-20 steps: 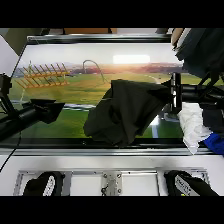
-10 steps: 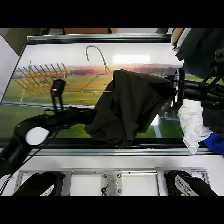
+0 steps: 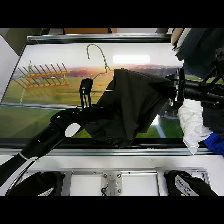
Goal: Fold the clothes and pants, and hang the long-sleeved shirts on hangers.
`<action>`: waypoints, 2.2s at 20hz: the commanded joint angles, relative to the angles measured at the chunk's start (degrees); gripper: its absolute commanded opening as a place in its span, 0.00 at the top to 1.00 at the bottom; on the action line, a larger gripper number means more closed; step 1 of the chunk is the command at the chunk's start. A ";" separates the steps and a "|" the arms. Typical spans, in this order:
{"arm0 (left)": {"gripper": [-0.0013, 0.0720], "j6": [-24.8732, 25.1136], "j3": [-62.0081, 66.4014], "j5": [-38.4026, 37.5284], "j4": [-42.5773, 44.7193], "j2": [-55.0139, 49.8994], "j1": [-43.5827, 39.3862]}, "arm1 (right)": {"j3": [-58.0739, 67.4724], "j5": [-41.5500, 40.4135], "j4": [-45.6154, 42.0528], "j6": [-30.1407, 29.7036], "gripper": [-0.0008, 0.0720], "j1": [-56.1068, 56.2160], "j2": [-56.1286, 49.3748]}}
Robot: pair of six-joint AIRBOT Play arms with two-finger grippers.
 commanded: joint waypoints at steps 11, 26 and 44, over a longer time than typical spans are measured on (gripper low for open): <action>0.96 -1.18 1.42 -10.84 0.48 4.07 10.91 | 0.04 -0.02 -0.26 6.75 0.97 -0.04 0.68; 0.96 5.86 1.49 -12.09 -10.67 7.26 18.23 | 0.04 -6.84 6.34 16.09 0.98 3.80 6.43; 0.96 11.10 4.15 -15.23 -10.49 6.16 27.47 | 0.04 -5.57 -9.14 23.12 0.98 3.69 6.56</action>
